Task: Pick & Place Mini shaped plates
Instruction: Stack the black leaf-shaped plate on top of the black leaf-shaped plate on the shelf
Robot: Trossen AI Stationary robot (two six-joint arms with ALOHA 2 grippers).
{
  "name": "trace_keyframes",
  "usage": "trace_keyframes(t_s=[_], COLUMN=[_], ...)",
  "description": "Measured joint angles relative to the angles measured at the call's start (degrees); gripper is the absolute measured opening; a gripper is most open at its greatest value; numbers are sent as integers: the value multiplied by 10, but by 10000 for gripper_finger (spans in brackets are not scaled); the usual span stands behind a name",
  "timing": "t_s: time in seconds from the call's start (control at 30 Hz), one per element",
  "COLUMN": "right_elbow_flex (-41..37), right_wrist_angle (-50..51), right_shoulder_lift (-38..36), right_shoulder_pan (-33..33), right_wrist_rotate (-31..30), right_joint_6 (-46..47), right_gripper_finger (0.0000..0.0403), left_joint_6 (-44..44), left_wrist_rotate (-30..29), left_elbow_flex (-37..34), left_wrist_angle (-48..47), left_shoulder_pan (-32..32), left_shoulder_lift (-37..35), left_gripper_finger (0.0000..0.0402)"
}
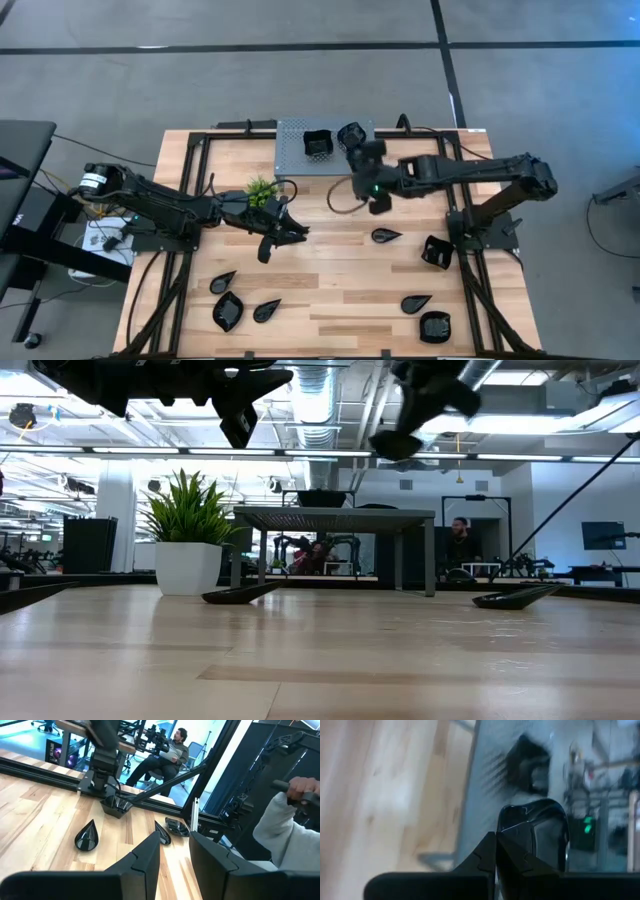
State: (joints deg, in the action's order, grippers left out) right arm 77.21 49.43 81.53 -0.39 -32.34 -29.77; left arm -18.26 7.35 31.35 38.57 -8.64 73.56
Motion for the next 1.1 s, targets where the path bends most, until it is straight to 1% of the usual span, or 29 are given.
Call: trace_keyframes(t_s=[0.07,0.13,0.33,0.5,0.73,0.9,1.1], right_elbow_flex=[0,0,0,0,0,0,0], right_wrist_angle=[-39,-53,-69,-109,-120,-122,-123], right_shoulder_lift=[6,15,46,86,126,123,98], right_shoulder_pan=[-31,-64,-145,-188,-203,-198,-179], right_wrist_rotate=[31,50,53,57,68,69,53], right_joint_6=[-53,-74,-110,-113,-123,-128,-118], right_gripper_finger=[2,2,3,3,15,42,68], left_joint_6=[0,-1,-4,-4,-6,-6,-21], left_wrist_rotate=[0,0,1,0,0,0,0], left_elbow_flex=[0,0,0,0,0,0,0], left_wrist_angle=[0,0,0,0,0,0,0], left_shoulder_pan=[0,0,-3,-3,-3,-3,-3], left_shoulder_lift=[0,0,0,0,0,0,0], left_gripper_finger=[106,106,106,106,106,106,106])
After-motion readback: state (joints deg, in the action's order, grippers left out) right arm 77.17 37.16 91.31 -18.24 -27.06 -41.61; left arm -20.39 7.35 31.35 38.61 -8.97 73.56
